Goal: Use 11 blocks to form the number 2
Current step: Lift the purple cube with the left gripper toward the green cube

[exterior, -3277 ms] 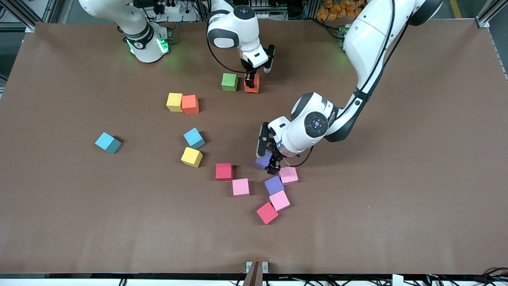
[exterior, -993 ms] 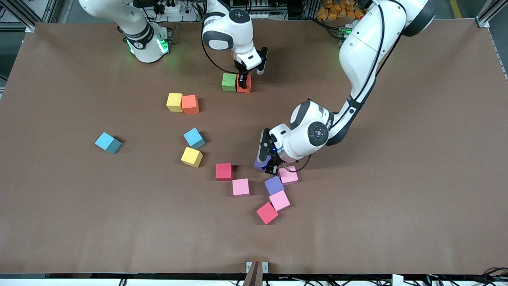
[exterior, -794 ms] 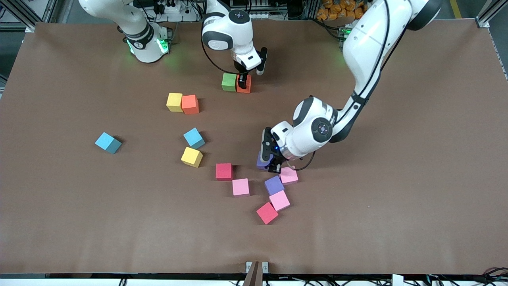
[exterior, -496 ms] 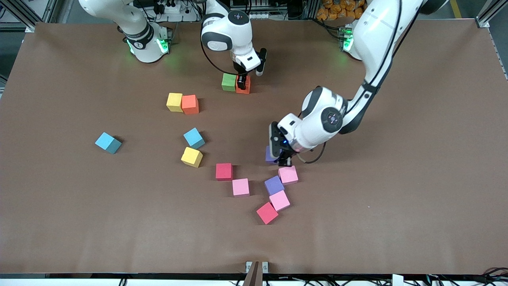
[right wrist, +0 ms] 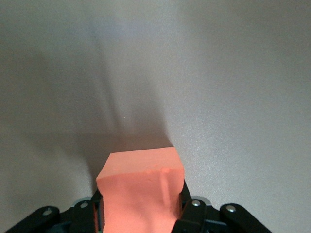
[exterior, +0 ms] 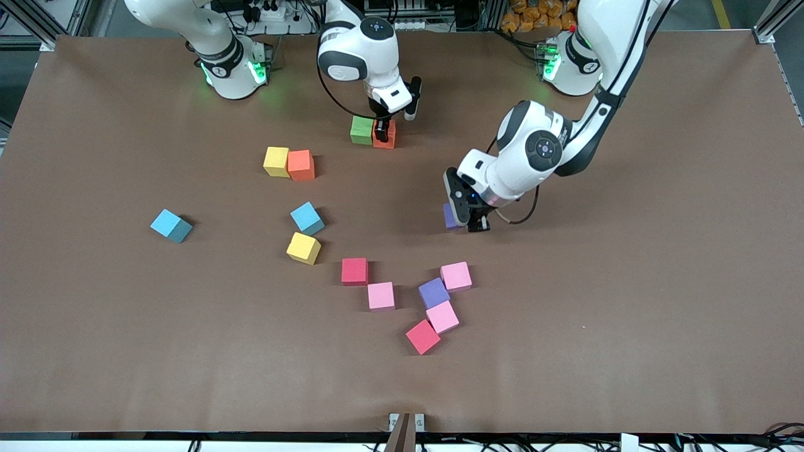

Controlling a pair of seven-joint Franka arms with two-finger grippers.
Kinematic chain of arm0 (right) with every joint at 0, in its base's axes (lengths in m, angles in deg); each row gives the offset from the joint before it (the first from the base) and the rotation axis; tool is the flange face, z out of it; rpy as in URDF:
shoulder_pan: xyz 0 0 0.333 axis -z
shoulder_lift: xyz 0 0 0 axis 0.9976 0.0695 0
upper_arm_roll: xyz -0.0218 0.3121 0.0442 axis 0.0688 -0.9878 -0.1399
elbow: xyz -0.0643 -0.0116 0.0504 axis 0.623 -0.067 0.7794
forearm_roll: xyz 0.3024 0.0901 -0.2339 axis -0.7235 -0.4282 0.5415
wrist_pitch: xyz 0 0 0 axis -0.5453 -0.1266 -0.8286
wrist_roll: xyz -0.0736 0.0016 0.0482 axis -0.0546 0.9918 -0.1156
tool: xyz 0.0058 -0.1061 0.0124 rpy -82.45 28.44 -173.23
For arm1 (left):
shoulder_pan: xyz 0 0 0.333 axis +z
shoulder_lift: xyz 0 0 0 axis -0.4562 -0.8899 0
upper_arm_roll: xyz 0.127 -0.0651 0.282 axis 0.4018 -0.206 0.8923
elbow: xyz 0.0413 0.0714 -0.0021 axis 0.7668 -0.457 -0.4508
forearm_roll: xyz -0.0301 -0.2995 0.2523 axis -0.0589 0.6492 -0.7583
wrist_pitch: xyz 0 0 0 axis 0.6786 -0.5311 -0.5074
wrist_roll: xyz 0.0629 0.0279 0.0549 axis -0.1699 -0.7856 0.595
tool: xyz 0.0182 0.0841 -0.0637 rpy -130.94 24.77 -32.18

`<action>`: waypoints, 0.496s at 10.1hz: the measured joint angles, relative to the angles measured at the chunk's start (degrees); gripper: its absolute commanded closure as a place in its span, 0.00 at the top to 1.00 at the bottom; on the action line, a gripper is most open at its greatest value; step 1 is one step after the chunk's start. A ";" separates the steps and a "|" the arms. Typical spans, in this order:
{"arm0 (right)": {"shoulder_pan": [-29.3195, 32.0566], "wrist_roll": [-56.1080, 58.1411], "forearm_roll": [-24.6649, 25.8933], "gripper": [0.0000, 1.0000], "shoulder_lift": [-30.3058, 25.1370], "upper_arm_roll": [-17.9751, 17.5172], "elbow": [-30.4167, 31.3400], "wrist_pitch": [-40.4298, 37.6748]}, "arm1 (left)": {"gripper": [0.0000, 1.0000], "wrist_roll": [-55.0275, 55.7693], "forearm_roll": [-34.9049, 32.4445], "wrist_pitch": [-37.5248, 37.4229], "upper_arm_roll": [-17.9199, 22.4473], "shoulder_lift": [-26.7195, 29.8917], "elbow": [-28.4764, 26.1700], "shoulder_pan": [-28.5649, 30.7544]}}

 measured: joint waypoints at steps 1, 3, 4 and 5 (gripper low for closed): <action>0.02 0.00 -0.01 1.00 0.00 0.00 0.00 0.00 | 0.00 0.01 0.00 0.12 -0.16 1.05 -2.16 -0.02; 0.03 -0.01 -0.03 1.00 -0.02 0.01 0.02 0.00 | 0.00 0.01 0.00 2.67 -1.85 3.22 -6.18 0.04; 0.03 -0.01 -0.03 1.00 -0.04 0.02 0.03 -0.01 | 0.00 0.18 0.00 5.37 -3.42 4.01 -8.43 0.05; 0.04 -0.01 -0.04 1.00 -0.08 0.02 0.03 -0.02 | 0.00 0.80 0.34 8.55 -4.79 4.39 -10.70 0.03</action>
